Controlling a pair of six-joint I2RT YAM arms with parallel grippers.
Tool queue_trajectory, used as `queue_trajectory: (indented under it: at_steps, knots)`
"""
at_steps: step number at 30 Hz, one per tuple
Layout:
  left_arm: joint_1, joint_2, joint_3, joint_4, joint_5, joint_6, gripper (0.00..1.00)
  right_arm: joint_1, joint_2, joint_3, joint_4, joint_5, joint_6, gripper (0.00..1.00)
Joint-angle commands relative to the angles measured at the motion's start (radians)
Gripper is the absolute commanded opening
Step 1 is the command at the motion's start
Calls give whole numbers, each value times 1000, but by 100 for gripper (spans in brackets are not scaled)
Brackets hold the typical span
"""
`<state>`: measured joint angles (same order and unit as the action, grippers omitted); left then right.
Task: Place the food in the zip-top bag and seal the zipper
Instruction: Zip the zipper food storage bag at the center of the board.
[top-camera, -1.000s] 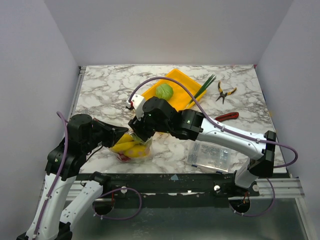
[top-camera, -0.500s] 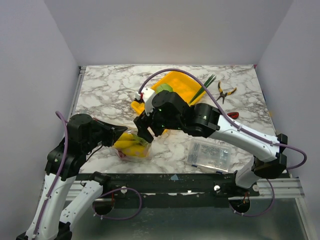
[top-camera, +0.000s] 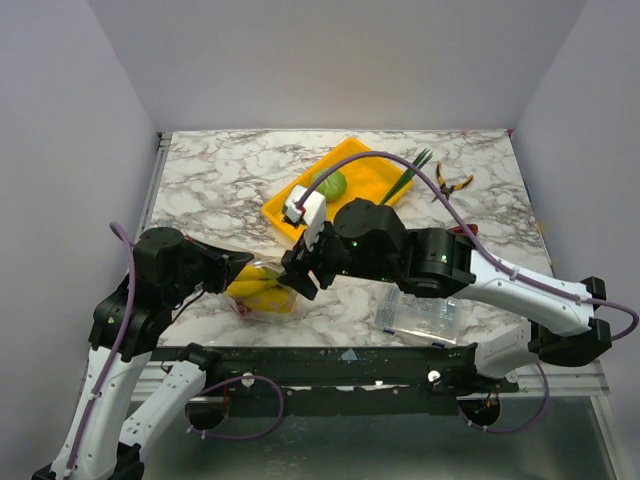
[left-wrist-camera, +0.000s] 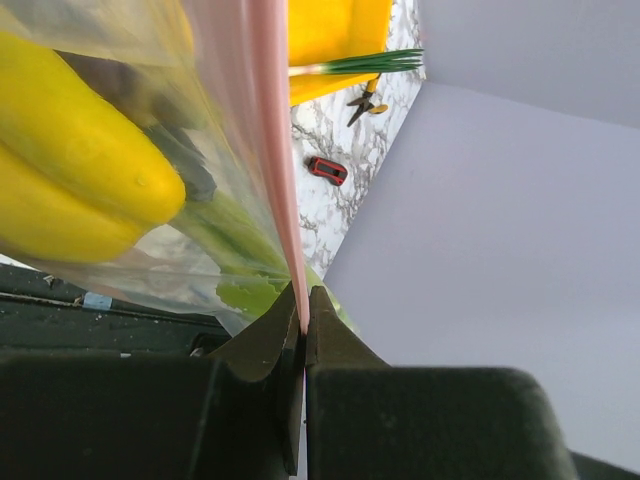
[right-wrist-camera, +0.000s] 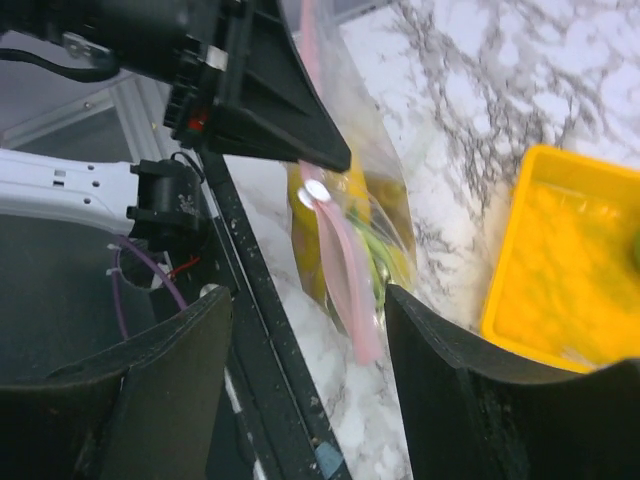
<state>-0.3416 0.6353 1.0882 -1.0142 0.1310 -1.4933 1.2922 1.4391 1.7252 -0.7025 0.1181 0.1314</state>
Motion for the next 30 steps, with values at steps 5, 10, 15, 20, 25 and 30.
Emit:
queue_trajectory:
  at_steps: [5, 10, 15, 20, 25, 30]
  knots:
    - [2, -11, 14, 38, 9, -30, 0, 89, 42, -97, 278, 56, -408, 58]
    - [3, -12, 20, 34, 12, -32, 0, 95, 30, -190, 402, 11, -579, 48]
    - [3, -12, 22, 35, 15, -31, 0, 95, 45, -232, 470, -25, -674, 43]
    - [3, -10, 25, 37, 22, -30, 0, 95, 77, -231, 486, -27, -733, 41]
    - [3, -16, 27, 35, 20, -29, 0, 96, 98, -223, 464, -32, -762, 39]
    - [3, -13, 25, 35, 29, -29, 0, 95, 121, -221, 474, 6, -777, 34]
